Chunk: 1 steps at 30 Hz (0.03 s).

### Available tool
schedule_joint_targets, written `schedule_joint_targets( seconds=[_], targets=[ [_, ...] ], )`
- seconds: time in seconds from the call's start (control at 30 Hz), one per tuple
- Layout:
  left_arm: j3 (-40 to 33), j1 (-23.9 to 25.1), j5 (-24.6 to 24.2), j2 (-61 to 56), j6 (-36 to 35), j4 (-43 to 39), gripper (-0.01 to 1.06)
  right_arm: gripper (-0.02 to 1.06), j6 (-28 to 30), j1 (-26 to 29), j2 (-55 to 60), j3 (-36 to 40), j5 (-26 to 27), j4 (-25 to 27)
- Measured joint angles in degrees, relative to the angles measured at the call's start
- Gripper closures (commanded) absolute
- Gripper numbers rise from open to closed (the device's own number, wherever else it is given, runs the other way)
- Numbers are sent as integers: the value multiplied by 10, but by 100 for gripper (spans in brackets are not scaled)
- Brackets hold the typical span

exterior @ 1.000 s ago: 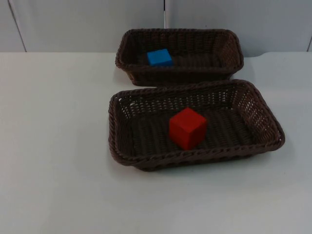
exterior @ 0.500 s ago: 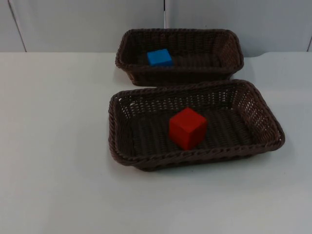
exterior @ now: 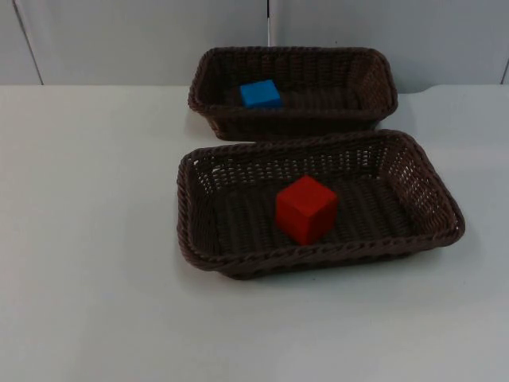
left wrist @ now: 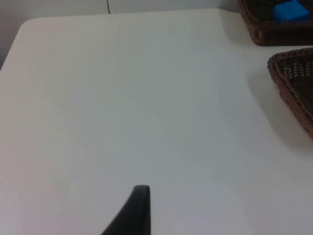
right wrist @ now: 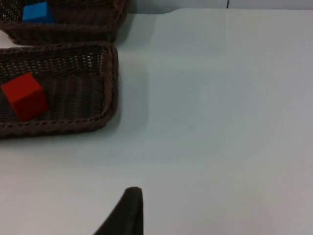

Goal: Pick up one cube with the left hand and place it into the upper basket. Pick up one cube with the right hand and place it into the lower basket.

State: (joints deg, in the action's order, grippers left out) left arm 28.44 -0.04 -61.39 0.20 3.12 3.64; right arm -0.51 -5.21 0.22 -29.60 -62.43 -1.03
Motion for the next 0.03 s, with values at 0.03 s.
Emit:
schedule_joint_targets(
  seconds=[0.03],
  targets=[
    [0, 0, 0, 0, 0, 0, 3, -1, 0, 4, 0, 0, 0, 0]
  ],
)
